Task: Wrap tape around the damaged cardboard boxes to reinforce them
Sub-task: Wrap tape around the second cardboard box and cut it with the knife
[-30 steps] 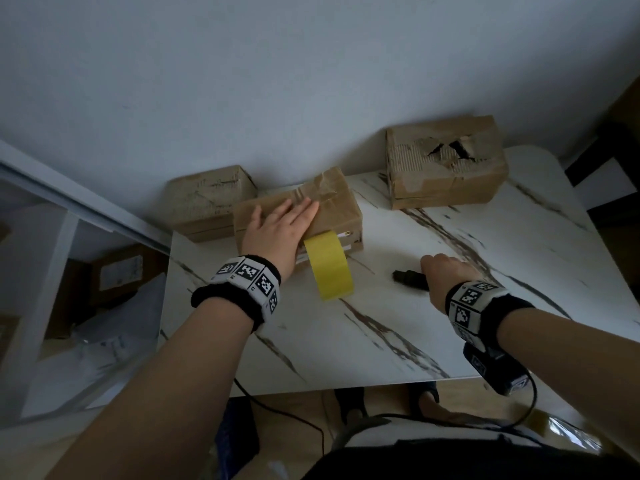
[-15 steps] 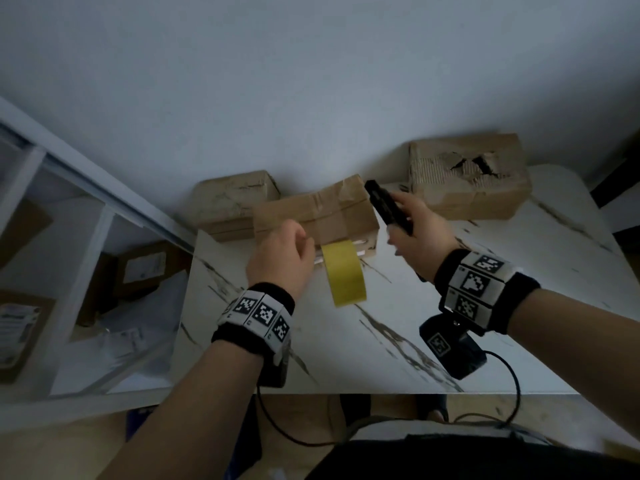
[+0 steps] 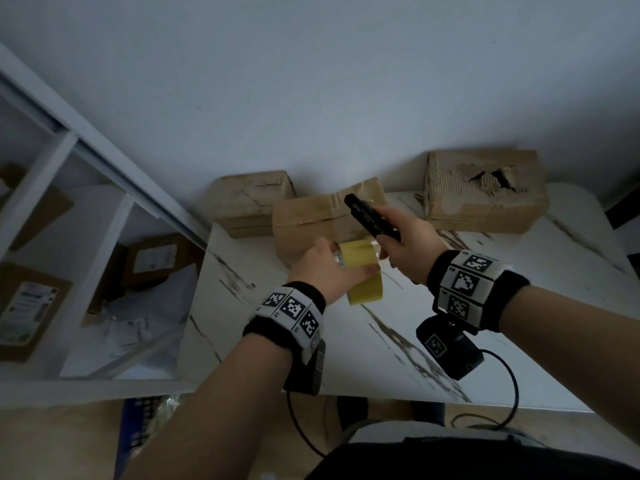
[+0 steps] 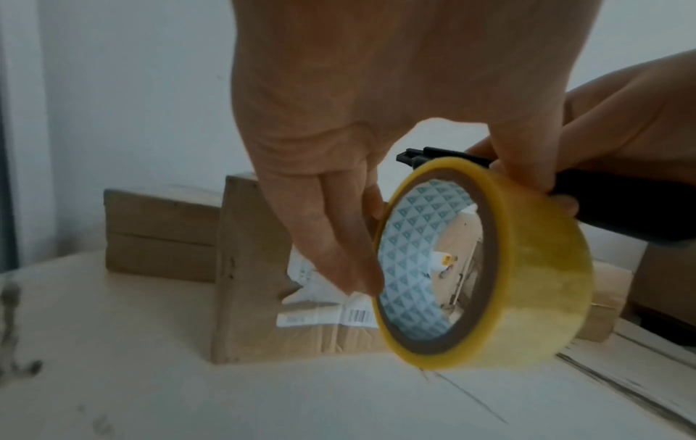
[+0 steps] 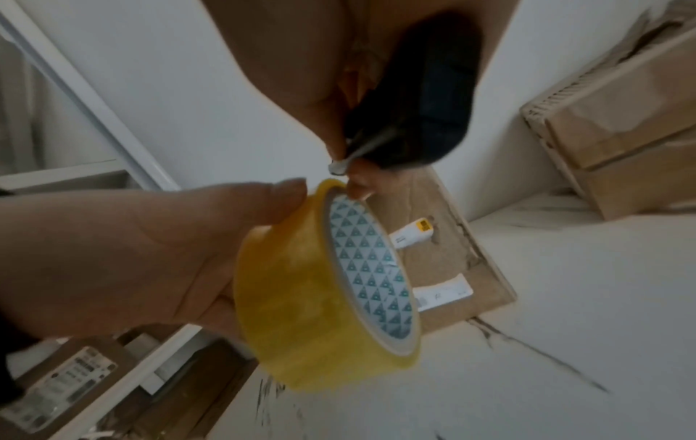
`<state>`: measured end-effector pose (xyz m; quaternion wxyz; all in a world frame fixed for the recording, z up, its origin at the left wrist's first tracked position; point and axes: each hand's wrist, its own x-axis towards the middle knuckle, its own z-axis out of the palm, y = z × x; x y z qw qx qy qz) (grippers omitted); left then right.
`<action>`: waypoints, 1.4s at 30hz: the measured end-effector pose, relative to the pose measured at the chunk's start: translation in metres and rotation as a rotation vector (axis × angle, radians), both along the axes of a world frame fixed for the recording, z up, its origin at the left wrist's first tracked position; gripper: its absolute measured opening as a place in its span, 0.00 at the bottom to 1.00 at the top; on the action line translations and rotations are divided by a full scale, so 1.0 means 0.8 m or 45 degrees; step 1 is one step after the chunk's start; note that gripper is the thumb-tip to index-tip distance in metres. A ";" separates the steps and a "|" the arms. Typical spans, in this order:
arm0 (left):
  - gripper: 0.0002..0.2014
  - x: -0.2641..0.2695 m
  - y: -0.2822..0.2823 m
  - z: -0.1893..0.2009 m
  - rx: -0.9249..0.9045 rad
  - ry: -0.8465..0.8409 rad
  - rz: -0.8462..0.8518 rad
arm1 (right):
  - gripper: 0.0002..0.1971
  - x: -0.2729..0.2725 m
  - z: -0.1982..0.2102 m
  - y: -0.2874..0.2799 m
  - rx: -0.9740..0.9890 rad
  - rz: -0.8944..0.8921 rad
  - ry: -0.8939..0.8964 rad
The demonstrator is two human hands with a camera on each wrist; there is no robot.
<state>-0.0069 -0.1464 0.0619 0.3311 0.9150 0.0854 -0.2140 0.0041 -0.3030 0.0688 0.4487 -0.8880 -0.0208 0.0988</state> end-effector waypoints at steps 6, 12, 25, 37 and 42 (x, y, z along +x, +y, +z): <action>0.38 -0.006 -0.006 -0.009 -0.351 0.110 0.207 | 0.36 -0.001 0.006 -0.005 0.026 0.114 0.084; 0.23 -0.009 -0.004 -0.012 -0.513 0.227 0.203 | 0.24 -0.003 0.000 -0.008 0.064 0.121 0.087; 0.12 -0.015 0.002 -0.017 -0.560 0.294 0.178 | 0.19 0.010 0.009 0.009 -0.257 0.124 -0.050; 0.32 -0.028 0.005 -0.026 -0.388 0.112 0.041 | 0.22 0.028 0.005 0.016 -0.593 0.288 0.006; 0.22 -0.025 -0.002 -0.029 -0.381 0.126 0.116 | 0.25 0.034 0.001 0.017 -0.581 0.296 0.027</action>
